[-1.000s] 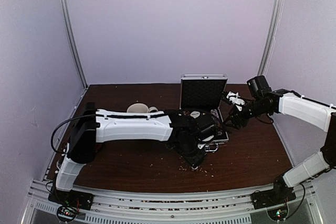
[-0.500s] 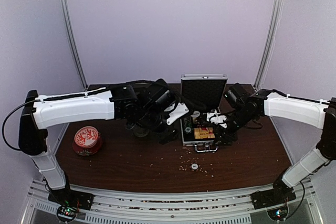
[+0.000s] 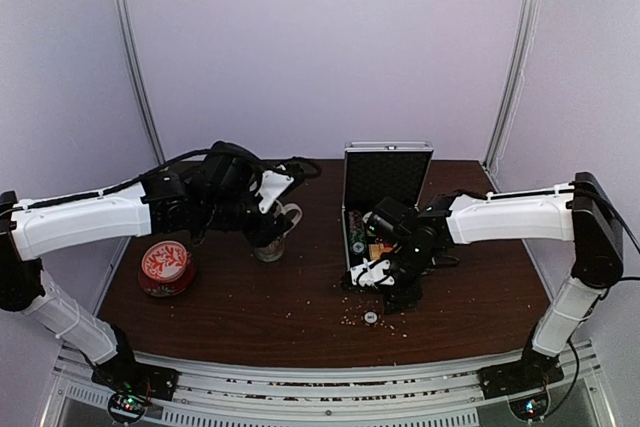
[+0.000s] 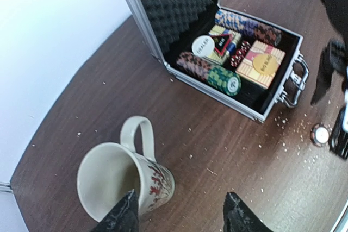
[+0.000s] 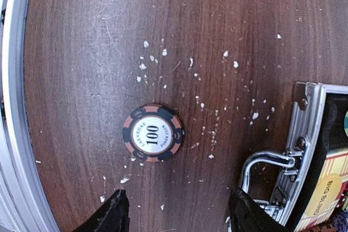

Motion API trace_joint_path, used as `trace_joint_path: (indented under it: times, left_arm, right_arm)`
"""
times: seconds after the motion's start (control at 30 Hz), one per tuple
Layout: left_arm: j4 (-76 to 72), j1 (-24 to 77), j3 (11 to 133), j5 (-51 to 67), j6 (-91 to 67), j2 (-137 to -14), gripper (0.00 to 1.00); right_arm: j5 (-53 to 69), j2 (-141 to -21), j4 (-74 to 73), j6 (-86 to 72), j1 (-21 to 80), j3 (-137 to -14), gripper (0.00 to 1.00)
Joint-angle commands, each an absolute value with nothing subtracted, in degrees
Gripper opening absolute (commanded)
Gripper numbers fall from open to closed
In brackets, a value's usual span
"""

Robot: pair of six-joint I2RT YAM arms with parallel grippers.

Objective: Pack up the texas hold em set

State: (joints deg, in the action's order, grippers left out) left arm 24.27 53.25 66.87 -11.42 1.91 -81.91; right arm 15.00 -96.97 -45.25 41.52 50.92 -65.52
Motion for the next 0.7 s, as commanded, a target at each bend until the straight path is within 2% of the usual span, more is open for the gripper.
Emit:
trace_joint_path:
  times: [0.0, 0.67]
  left_arm:
    - [19.33, 53.26, 65.68, -15.13, 2.81, -80.77, 0.54]
    - [21.21, 53.26, 66.71, -15.48, 2.64, -83.73, 0.54]
  right_arm:
    - [10.88, -99.81, -45.38, 42.86, 53.6, -68.06, 0.63]
    - [10.15, -104.88, -42.81, 46.32, 58.13, -67.69, 0.59]
